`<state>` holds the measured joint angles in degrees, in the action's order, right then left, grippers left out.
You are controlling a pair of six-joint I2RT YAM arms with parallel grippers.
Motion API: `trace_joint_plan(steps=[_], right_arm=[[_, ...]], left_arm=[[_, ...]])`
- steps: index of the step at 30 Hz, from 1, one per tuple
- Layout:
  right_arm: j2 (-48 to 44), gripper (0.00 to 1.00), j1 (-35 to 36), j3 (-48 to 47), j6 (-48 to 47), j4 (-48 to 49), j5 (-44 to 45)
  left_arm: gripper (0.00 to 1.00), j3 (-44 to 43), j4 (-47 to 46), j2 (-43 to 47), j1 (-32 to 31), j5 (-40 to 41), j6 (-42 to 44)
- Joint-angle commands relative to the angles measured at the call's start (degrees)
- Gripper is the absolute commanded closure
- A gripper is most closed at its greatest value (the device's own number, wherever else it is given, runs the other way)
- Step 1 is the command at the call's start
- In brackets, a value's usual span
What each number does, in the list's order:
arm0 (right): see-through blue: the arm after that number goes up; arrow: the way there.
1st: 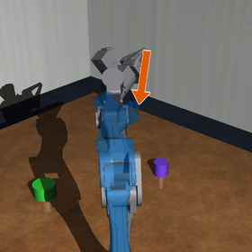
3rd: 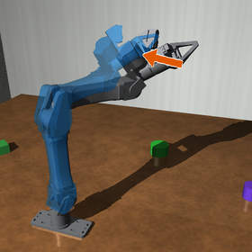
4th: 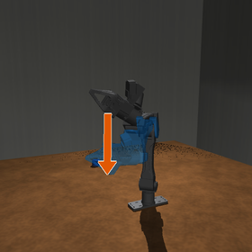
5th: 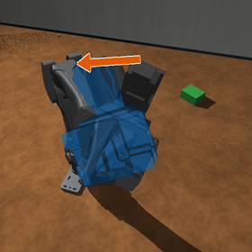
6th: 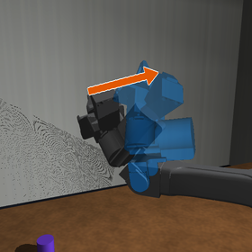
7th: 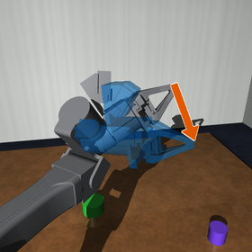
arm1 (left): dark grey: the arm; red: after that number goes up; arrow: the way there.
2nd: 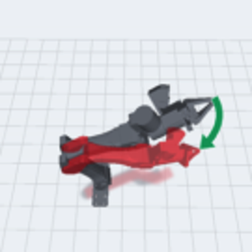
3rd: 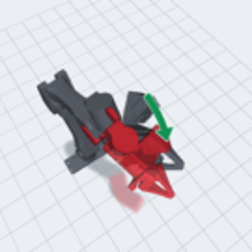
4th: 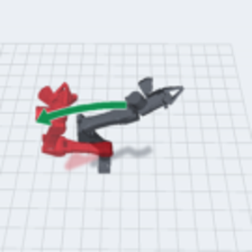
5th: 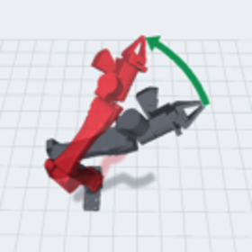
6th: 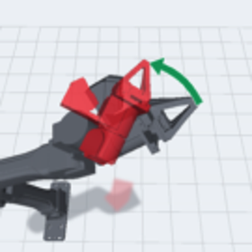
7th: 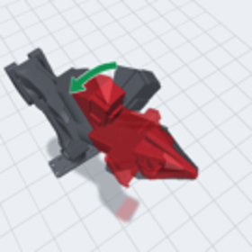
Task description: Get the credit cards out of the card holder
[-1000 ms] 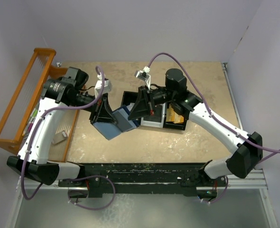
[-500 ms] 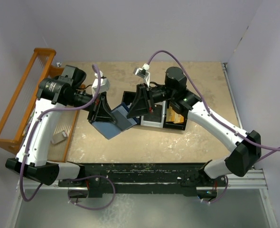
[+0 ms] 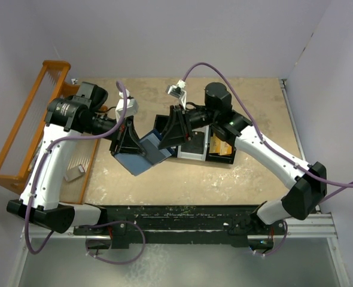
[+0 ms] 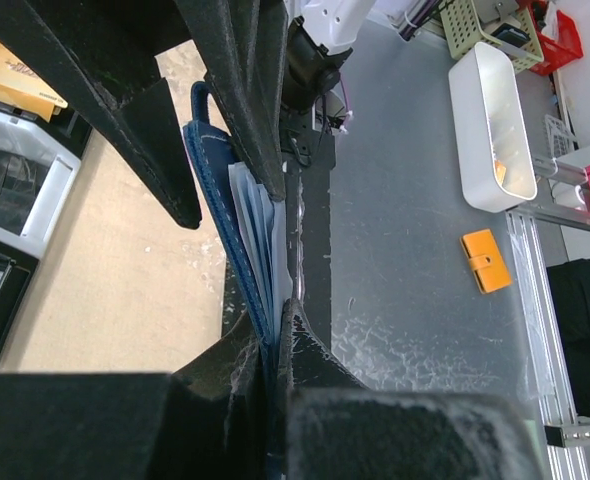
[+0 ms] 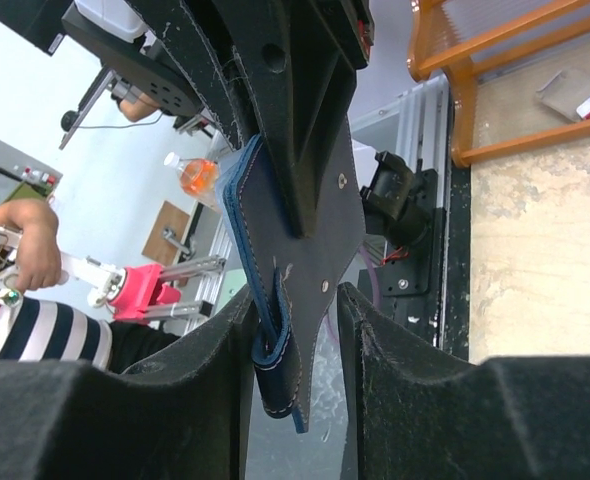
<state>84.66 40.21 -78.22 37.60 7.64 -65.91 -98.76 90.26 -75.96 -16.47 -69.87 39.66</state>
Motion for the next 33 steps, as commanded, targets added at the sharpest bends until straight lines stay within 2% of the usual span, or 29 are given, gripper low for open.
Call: trace_joint_plan(steps=[1, 5, 8, 14, 20, 27, 29, 33], right_arm=[[-1.4, 0.62, -0.4, -0.3, 0.3, 2.9, -0.1], [-1.6, 0.69, -2.3, 0.5, 0.3, 3.2, -1.4], [-2.1, 0.70, -3.2, 1.0, 0.4, 4.1, -1.6], [-2.2, 0.62, -3.0, 0.6, -1.8, 3.9, -0.2], [-2.2, 0.64, -1.3, -0.1, -4.5, 1.1, 4.0], [-1.9, 0.61, 2.2, 0.6, -7.9, -0.7, 6.1], [-1.9, 0.71, 2.2, 0.6, -8.1, -1.3, 6.7], [-2.6, 0.97, 2.1, -0.5, -8.1, -3.7, 5.9]], left_arm=[[1.00, -3.3, -1.6, 1.3, -0.5, -8.0, -0.3], [1.00, -3.5, -1.6, 1.4, -0.5, -8.3, -0.6], [1.00, -3.5, -1.6, 1.3, -0.6, -8.3, -0.6], [1.00, -3.6, -1.6, 1.0, -0.5, -8.1, -0.5], [1.00, -3.7, -2.2, 0.7, -0.6, -7.7, -1.3], [1.00, -3.8, -6.1, 0.5, -0.5, -5.7, -5.6], [0.97, -3.9, -6.4, 0.5, -0.6, -5.4, -5.9], [0.73, -4.0, -6.8, 0.8, -0.6, -3.7, -6.0]])
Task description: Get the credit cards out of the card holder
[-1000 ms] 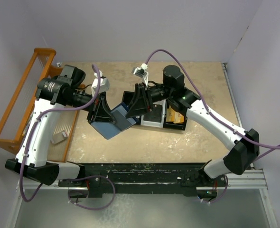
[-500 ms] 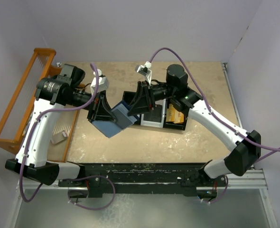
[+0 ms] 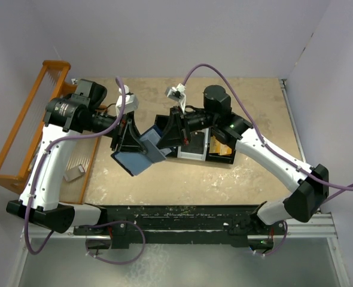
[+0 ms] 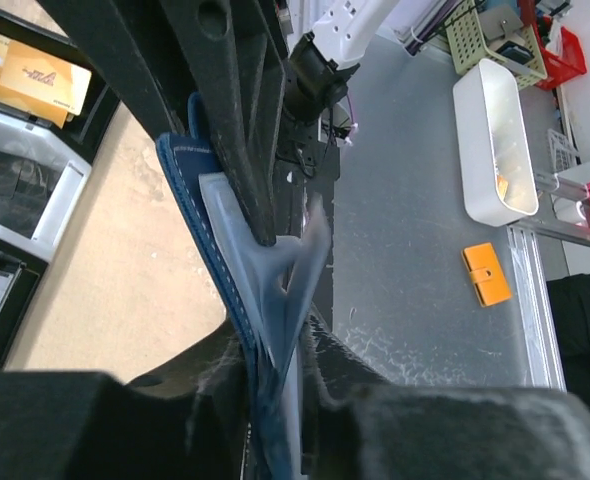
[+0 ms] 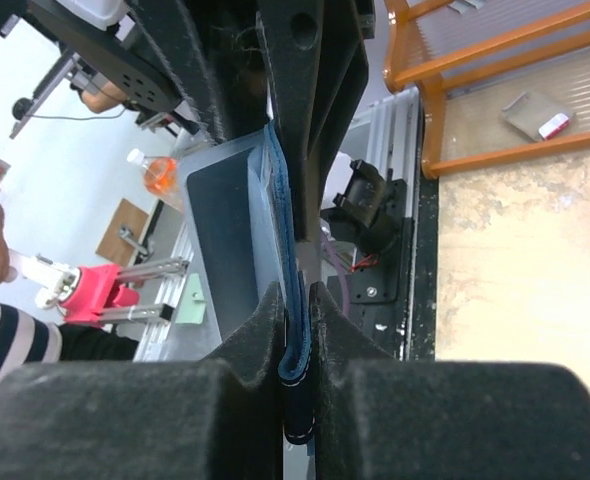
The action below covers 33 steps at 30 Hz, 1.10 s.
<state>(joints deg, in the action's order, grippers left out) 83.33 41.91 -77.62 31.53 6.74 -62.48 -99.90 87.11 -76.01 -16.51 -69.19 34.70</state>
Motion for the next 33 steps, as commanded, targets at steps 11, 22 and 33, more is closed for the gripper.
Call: trace_joint_plan(steps=[11, 22, 33], right_arm=[[-5.9, 1.00, -0.2, -10.8, -15.2, -25.5, 24.8], [-10.2, 1.00, -0.6, -8.8, -11.5, -19.8, 22.0], [-15.5, 1.00, -8.0, 5.6, 11.7, 10.8, 11.2]], left_arm=[[0.14, -0.6, -13.4, 5.9, -0.5, 3.3, -7.5], [0.22, 6.6, -22.2, 8.6, -0.4, 10.1, -16.3], [0.30, 10.7, -19.3, 5.2, 14.0, -11.5, -18.4]])
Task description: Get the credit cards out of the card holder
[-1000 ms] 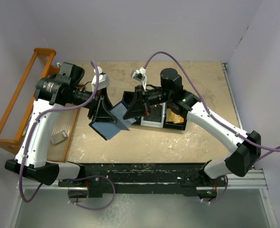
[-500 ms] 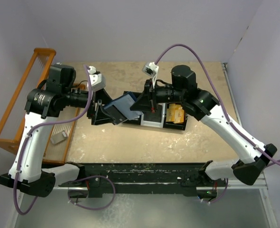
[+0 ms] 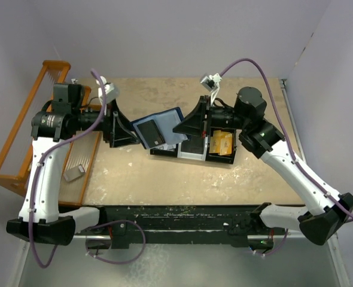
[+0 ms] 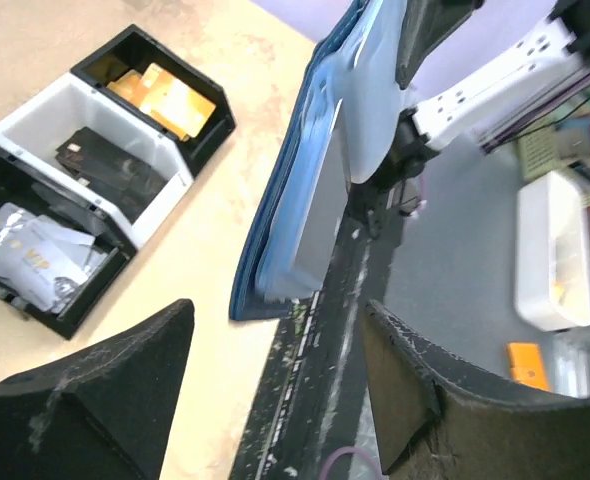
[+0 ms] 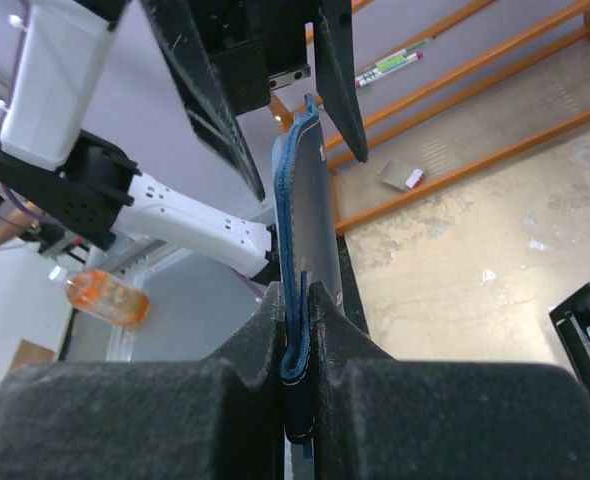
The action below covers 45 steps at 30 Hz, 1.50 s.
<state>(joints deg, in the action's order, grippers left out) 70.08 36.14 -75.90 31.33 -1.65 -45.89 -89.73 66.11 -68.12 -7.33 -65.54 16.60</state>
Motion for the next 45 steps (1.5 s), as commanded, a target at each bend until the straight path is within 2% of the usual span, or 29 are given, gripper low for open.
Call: trace_joint_plan(steps=[1, 4, 7, 9, 11, 13, 16, 20, 22, 25, 30, 33, 36, 38, 40, 42, 45], right_arm=[[-2.2, 1.00, -2.3, 4.8, 13.2, 20.6, -5.4], [-1.2, 1.00, -2.3, 6.3, 16.9, 24.5, -5.5], [-0.6, 1.00, -2.3, 7.6, 20.2, 28.5, -5.1], [0.0, 1.00, -2.3, 7.9, 22.1, 31.0, -5.1], [0.9, 1.00, -2.3, 8.4, 24.5, 34.3, -6.1], [1.6, 1.00, -2.3, 8.7, 26.4, 37.0, -6.9], [2.4, 1.00, -2.3, 9.0, 27.7, 38.9, -7.0], [2.9, 1.00, -2.2, 9.3, 28.5, 41.8, -6.1], [3.1, 1.00, -2.3, 9.9, 29.1, 42.8, -6.1], [3.1, 1.00, -2.3, 10.9, 30.2, 44.4, -6.3], [3.0, 1.00, -2.3, 11.4, 30.3, 44.9, -6.7], [2.8, 1.00, -2.3, 12.2, 30.4, 45.0, -6.8], [2.5, 1.00, -2.2, 12.8, 30.2, 44.7, -6.8], [2.4, 1.00, -2.3, 13.0, 30.2, 44.6, -7.2], [2.4, 0.97, -2.3, 13.1, 30.2, 43.7, -7.8], [2.5, 0.84, -2.3, 13.1, 30.6, 43.1, -8.9], [2.2, 0.71, -2.6, 13.1, 29.7, 42.2, -9.9]], left_arm=[[0.30, 0.6, 3.0, -3.5, 4.9, -18.0, 0.5], [0.24, 1.8, 0.0, -3.8, 5.0, -24.8, -2.8], [0.21, 5.1, -11.0, -0.6, 5.0, -24.0, -11.8], [0.19, 10.0, -22.6, 2.7, 5.0, -22.6, -22.1], [0.19, 16.0, -37.6, 6.0, 5.0, -19.2, -36.0], [0.20, 20.0, -47.7, 8.1, 5.0, -17.5, -42.5], [0.23, 20.8, -49.5, 7.5, 5.0, -17.9, -44.5], [0.36, 19.9, -50.5, 7.1, 5.0, -19.5, -46.3], [0.42, 20.9, -54.4, 7.6, 5.0, -19.9, -49.9], [0.56, 22.0, -58.8, 8.2, 5.0, -20.3, -54.4], [0.87, 22.1, -61.0, 7.9, 5.0, -20.1, -57.0], [0.85, 22.6, -63.0, 7.8, 4.9, -20.1, -59.1], [0.69, 23.8, -66.6, 8.5, 4.9, -20.1, -62.2], [0.66, 24.4, -67.2, 8.7, 4.9, -20.1, -63.0], [0.69, 24.7, -67.2, 8.6, 4.9, -20.1, -63.3], [0.78, 24.8, -67.2, 8.4, 4.9, -20.0, -63.8], [0.90, 24.7, -66.9, 8.1, 4.9, -20.0, -64.0]])
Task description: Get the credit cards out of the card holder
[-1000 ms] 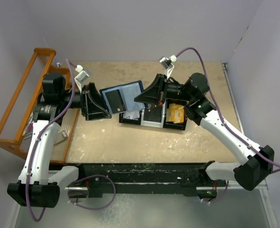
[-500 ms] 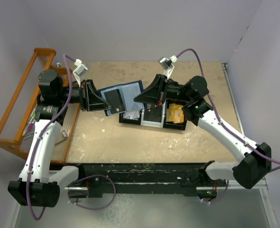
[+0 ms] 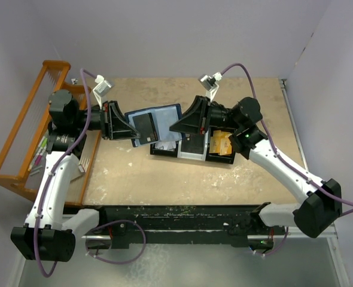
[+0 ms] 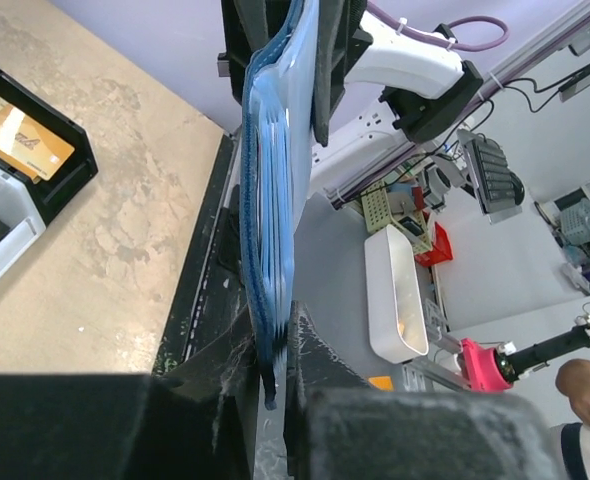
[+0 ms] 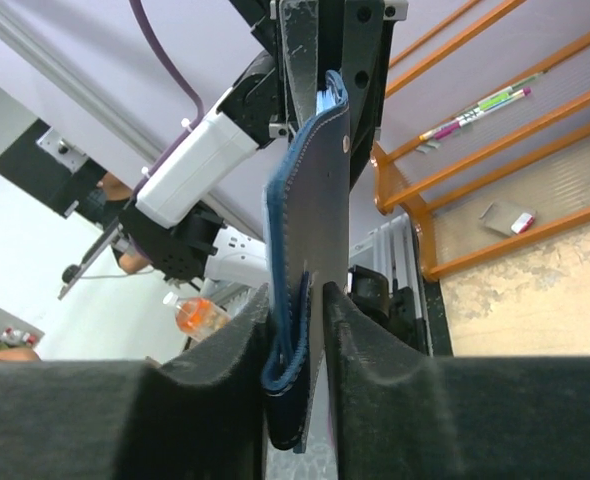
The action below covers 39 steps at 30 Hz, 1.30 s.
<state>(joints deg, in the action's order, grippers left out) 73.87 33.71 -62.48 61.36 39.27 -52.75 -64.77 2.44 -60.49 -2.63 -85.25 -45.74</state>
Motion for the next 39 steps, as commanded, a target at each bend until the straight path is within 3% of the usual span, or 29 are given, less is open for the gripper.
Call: trace_joint_plan(steps=[1, 5, 7, 9, 12, 14, 16, 25, 30, 39], right_arm=[[-1.7, 0.67, -0.3, -0.4, -0.5, 1.1, -3.4], [-3.0, 0.43, -3.1, -1.4, -4.9, -6.0, -2.7], [-4.3, 0.32, -6.1, -3.8, -9.7, -14.0, -0.1], [-5.8, 0.27, -8.5, -8.0, -17.7, -25.9, 5.2], [-8.9, 0.27, -8.8, -14.5, -29.3, -40.4, 18.9], [-11.3, 0.29, -8.7, -16.0, -30.4, -39.6, 25.4], [-12.7, 0.29, -8.2, -16.0, -30.0, -37.7, 24.6], [-5.5, 0.36, 4.1, -13.0, -24.1, -31.2, 17.3], [0.8, 0.43, 5.0, -11.7, -20.5, -26.6, 10.9], [5.8, 0.50, 5.0, -11.9, -20.1, -26.0, 9.4]], left_arm=[[0.96, -0.4, -3.1, 0.4, 0.2, -0.2, -1.7], [1.00, -0.7, -1.2, 0.1, 0.2, 0.5, -0.3], [1.00, -1.8, 4.0, -0.1, 0.2, 1.4, 2.9], [1.00, -3.5, 10.3, -0.6, 0.2, 2.6, 7.7], [1.00, -8.6, 26.1, -2.6, 0.2, 7.4, 19.8], [1.00, -11.6, 35.5, -4.4, 0.3, 11.5, 27.3], [1.00, -12.9, 39.9, -5.3, 0.3, 14.9, 31.4], [1.00, -13.0, 42.0, -6.1, 0.3, 18.6, 33.9], [1.00, -13.1, 42.2, -6.2, 0.3, 15.4, 33.8], [1.00, -12.5, 41.7, -6.1, 0.3, 10.4, 33.0]])
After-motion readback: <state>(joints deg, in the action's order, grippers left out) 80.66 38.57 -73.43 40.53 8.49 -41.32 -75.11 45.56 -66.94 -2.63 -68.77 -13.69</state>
